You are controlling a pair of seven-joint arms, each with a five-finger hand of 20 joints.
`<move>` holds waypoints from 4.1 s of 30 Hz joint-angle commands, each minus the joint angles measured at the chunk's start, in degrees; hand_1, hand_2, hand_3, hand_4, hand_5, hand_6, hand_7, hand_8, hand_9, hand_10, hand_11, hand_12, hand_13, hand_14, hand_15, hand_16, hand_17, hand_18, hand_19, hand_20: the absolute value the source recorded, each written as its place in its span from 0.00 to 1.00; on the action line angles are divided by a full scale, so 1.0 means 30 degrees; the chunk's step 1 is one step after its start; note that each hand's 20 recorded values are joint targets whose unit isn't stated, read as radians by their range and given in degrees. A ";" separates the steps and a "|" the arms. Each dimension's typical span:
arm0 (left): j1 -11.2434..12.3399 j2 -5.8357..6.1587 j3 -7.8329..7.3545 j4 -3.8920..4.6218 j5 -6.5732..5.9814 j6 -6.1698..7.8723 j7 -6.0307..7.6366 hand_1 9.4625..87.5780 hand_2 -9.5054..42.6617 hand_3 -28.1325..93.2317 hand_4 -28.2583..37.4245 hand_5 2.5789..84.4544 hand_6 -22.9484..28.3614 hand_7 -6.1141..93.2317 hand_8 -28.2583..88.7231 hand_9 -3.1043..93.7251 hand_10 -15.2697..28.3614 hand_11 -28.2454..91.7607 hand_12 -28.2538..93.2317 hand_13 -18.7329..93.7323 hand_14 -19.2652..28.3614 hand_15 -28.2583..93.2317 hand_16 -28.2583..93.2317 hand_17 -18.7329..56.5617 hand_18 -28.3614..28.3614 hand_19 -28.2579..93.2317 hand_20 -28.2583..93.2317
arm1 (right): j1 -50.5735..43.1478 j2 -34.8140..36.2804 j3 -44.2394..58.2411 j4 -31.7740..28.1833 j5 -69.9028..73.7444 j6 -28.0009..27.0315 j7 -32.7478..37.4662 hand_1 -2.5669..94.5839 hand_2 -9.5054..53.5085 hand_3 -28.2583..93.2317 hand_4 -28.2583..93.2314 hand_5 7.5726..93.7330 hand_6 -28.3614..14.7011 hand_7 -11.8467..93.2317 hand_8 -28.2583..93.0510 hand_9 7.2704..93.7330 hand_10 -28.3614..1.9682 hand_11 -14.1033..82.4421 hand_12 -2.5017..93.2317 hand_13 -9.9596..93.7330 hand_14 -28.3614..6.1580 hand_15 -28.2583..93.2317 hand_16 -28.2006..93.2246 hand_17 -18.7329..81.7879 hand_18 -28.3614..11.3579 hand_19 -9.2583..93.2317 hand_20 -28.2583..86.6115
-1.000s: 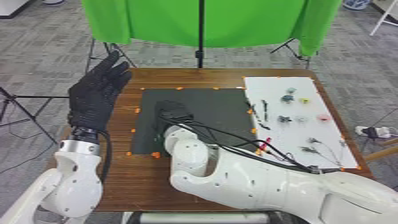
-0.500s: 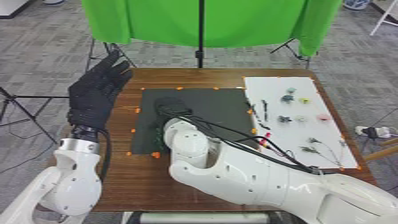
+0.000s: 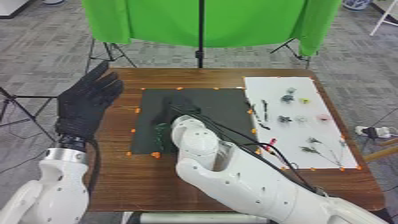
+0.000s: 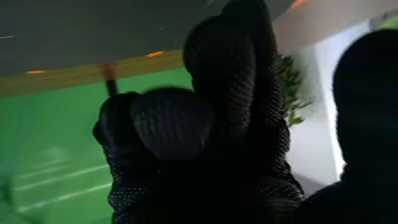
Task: Arrange flowers
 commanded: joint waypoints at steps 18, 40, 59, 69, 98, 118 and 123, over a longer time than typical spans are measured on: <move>0.4102 -0.1172 -0.0882 -0.0956 -0.0349 0.1054 0.1231 0.18 0.32 0.89 0.03 0.44 0.63 0.17 0.16 0.38 0.79 0.44 0.30 0.38 0.93 0.61 0.16 0.11 0.91 0.64 0.36 | -1.4414 1.0194 1.6556 -1.0125 0.3657 0.4901 0.0276 0.39 0.08 0.85 0.01 0.69 0.59 0.29 0.13 0.78 0.39 0.53 0.21 0.75 0.47 0.79 0.33 0.51 0.17 0.98 0.35; 0.5559 -0.0387 -0.0446 -0.1045 -0.0972 0.1497 0.3333 0.18 0.32 0.89 0.04 0.45 0.63 0.16 0.16 0.38 0.79 0.43 0.31 0.38 0.94 0.61 0.16 0.11 0.92 0.64 0.34 | -1.8610 1.2082 1.9315 -0.8720 0.0066 -0.1050 0.3456 0.41 0.00 0.85 0.01 0.58 0.57 0.27 0.13 0.70 0.34 0.55 0.20 0.71 0.45 0.84 0.32 0.49 0.17 0.98 0.32; 0.5838 -0.0595 -0.0752 -0.1137 -0.0977 0.1589 0.3272 0.18 0.32 0.89 0.04 0.45 0.63 0.16 0.16 0.38 0.80 0.43 0.31 0.38 0.95 0.61 0.16 0.11 0.92 0.65 0.34 | -1.7117 1.3437 1.5546 -0.6811 -0.3295 0.1815 0.4331 0.57 0.00 0.78 0.00 0.91 0.68 0.31 0.26 0.93 0.53 0.56 0.22 0.86 0.60 0.80 0.36 0.60 0.20 1.00 0.43; 0.5804 -0.0974 -0.1202 -0.1287 -0.0722 0.1542 0.2634 0.18 0.32 0.89 0.04 0.45 0.64 0.16 0.16 0.39 0.80 0.43 0.31 0.38 0.95 0.61 0.16 0.11 0.92 0.65 0.33 | -1.5763 1.3342 1.4734 -0.8475 -0.5184 0.4402 0.3869 0.58 0.00 0.81 0.00 0.95 0.64 0.30 0.29 0.96 0.54 0.57 0.23 0.89 0.60 0.82 0.37 0.62 0.19 1.00 0.51; 0.5276 -0.1492 -0.1727 -0.1443 -0.0103 0.1398 0.0768 0.18 0.32 0.89 0.04 0.45 0.64 0.16 0.17 0.40 0.81 0.43 0.32 0.39 0.99 0.62 0.17 0.10 0.94 0.66 0.32 | -0.1552 0.4133 -0.0480 -0.2355 -0.3571 -0.0299 0.0401 0.56 0.00 0.82 0.00 0.98 0.62 0.31 0.31 0.98 0.51 0.61 0.24 0.90 0.56 0.85 0.37 0.65 0.14 1.00 0.59; 0.4234 -0.1300 -0.1164 -0.1027 -0.0002 0.1031 0.0723 0.18 0.33 0.89 0.04 0.45 0.64 0.17 0.17 0.40 0.80 0.41 0.33 0.39 1.00 0.61 0.18 0.09 0.94 0.67 0.31 | -0.0623 0.2738 -0.1654 -0.1770 -0.2605 -0.1712 0.1543 0.47 0.10 0.85 0.04 1.00 0.66 0.41 0.14 1.00 0.49 0.69 0.19 0.95 0.51 0.85 0.38 0.69 0.06 1.00 0.66; 0.4289 -0.1223 -0.1157 -0.1047 -0.0051 0.1109 0.0774 0.18 0.32 0.89 0.05 0.45 0.64 0.16 0.17 0.39 0.81 0.41 0.33 0.38 0.98 0.61 0.17 0.10 0.92 0.66 0.31 | -0.0802 0.2608 -0.1596 -0.2002 -0.2810 -0.2071 0.1525 0.45 0.14 0.84 0.03 1.00 0.67 0.40 0.12 1.00 0.49 0.69 0.19 0.95 0.51 0.85 0.38 0.69 0.06 1.00 0.66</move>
